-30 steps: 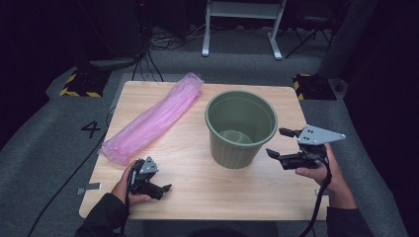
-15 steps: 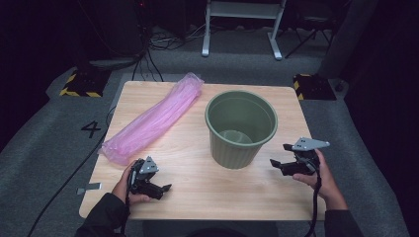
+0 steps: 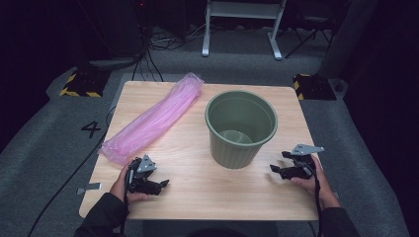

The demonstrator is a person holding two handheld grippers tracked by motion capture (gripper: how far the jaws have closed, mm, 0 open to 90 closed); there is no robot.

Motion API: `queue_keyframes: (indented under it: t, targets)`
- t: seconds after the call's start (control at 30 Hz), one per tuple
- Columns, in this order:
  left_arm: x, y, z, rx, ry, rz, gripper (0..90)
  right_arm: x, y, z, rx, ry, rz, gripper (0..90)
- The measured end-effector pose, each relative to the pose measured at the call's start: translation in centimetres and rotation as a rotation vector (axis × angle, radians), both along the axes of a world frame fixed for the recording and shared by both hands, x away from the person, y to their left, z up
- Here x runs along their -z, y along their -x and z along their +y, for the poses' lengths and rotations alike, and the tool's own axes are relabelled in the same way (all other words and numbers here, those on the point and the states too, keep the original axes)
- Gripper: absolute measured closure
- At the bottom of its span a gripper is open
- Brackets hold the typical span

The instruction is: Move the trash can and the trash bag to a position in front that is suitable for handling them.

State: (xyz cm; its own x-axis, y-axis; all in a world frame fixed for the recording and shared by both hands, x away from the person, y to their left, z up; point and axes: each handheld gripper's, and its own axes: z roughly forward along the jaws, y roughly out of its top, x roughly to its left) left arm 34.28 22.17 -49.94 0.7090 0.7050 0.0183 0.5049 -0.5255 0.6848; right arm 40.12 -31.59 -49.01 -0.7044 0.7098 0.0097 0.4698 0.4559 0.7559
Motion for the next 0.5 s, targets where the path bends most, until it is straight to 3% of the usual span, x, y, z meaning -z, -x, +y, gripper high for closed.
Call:
queue_keyframes:
  t: [0.23,0.4,0.5]
  targets:
    - [-0.5,0.4,1.4,-0.052,0.001,-0.021,16.3,0.5,-0.1,-0.1,0.004,-0.007,0.018,19.9]
    - [-0.8,0.5,2.0,-0.107,-0.048,-0.042,16.6,1.1,-0.2,0.1,0.008,0.031,0.018,23.0]
    - [-0.9,0.5,2.2,-0.112,-0.057,-0.048,17.1,1.1,-0.2,0.1,0.016,0.018,0.018,23.0]
